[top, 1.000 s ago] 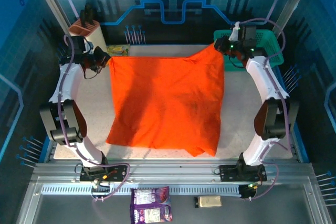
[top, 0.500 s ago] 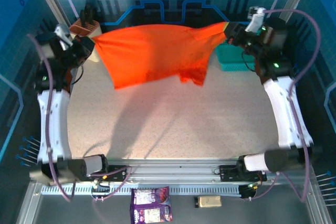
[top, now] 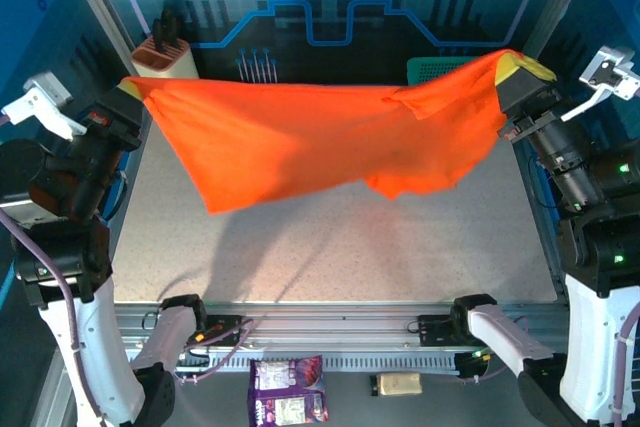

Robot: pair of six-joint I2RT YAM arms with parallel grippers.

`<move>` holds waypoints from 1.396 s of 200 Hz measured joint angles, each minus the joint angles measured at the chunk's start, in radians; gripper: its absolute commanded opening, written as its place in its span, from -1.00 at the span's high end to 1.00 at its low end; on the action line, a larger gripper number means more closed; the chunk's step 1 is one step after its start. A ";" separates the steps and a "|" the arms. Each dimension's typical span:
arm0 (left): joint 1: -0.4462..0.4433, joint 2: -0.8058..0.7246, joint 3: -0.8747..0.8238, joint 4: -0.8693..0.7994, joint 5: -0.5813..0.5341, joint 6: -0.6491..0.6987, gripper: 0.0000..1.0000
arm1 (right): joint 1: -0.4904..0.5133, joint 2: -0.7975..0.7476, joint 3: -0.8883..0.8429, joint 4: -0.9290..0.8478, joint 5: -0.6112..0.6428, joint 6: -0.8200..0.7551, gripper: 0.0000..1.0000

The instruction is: Fold the inside-out t-shirt

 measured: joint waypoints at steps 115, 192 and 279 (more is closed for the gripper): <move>0.000 0.338 -0.247 0.094 0.002 -0.002 1.00 | 0.058 0.489 -0.084 -0.028 0.066 -0.088 1.00; -0.002 0.814 -0.280 0.162 -0.039 0.023 0.16 | 0.078 1.050 -0.037 0.052 0.118 -0.049 0.10; -0.142 0.690 -0.333 0.117 -0.060 0.078 0.18 | 0.190 1.042 0.055 0.005 0.048 -0.043 -0.07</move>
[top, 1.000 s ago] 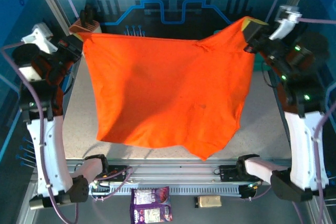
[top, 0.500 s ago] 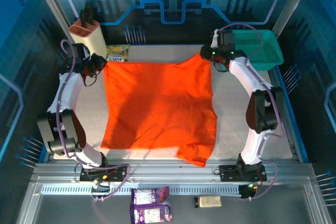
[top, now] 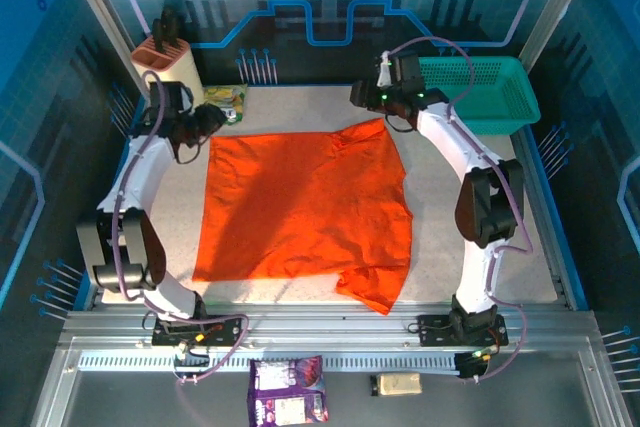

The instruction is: Fold the inside-out t-shirt

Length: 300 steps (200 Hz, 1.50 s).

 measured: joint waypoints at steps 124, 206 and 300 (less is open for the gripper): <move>-0.187 -0.100 -0.529 0.075 0.032 -0.070 0.22 | 0.065 0.241 -0.047 0.034 -0.029 0.304 -0.58; -0.187 -0.090 -0.537 0.095 0.025 -0.069 0.20 | 0.032 0.323 -0.045 0.106 -0.011 0.542 -0.44; -0.187 -0.052 -0.543 0.092 0.003 -0.060 0.22 | 0.023 0.408 0.042 0.214 -0.038 0.623 -0.20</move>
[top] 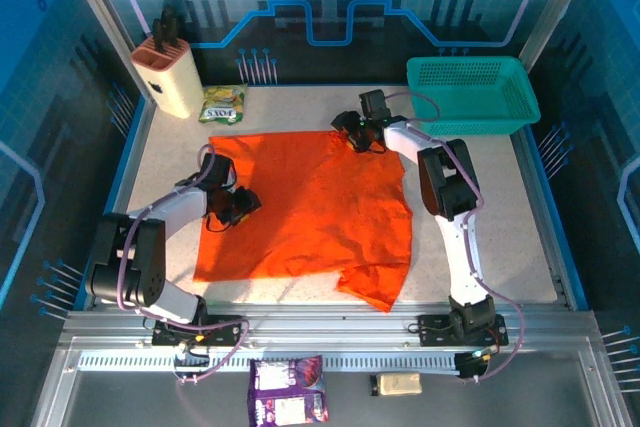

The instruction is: Fold the inside-out t-shirt

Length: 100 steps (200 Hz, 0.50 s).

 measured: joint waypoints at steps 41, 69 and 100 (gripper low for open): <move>0.000 0.000 -0.005 -0.007 -0.011 0.003 0.23 | -0.019 0.035 0.037 0.100 -0.027 0.037 -0.14; 0.000 0.000 -0.005 -0.018 -0.022 0.003 0.24 | -0.026 0.050 0.068 0.177 -0.036 0.049 -0.12; 0.000 0.000 -0.006 -0.027 -0.029 0.003 0.24 | -0.040 0.127 0.223 0.267 -0.093 0.048 -0.12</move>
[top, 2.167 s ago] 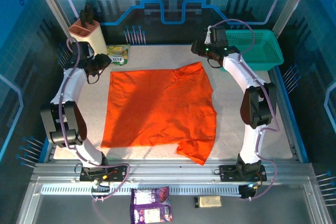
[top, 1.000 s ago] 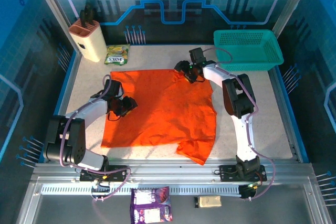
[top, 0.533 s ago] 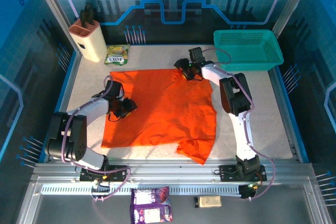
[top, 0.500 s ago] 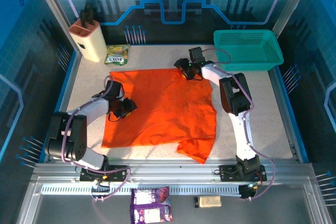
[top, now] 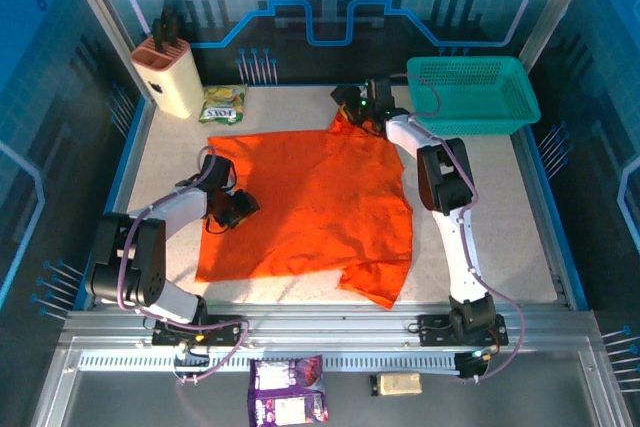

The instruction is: Fold the inside-out t-shirt

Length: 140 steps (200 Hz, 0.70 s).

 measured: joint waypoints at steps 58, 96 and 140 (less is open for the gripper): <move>0.000 -0.027 -0.014 -0.021 -0.007 0.003 0.24 | -0.064 -0.041 -0.006 -0.035 -0.082 -0.114 -0.13; 0.000 -0.027 -0.014 -0.025 -0.006 0.005 0.30 | -0.064 -0.142 -0.089 -0.170 -0.079 -0.204 -0.17; 0.000 -0.027 -0.014 -0.026 -0.006 0.007 0.30 | -0.019 -0.184 -0.202 -0.192 -0.086 -0.221 -0.36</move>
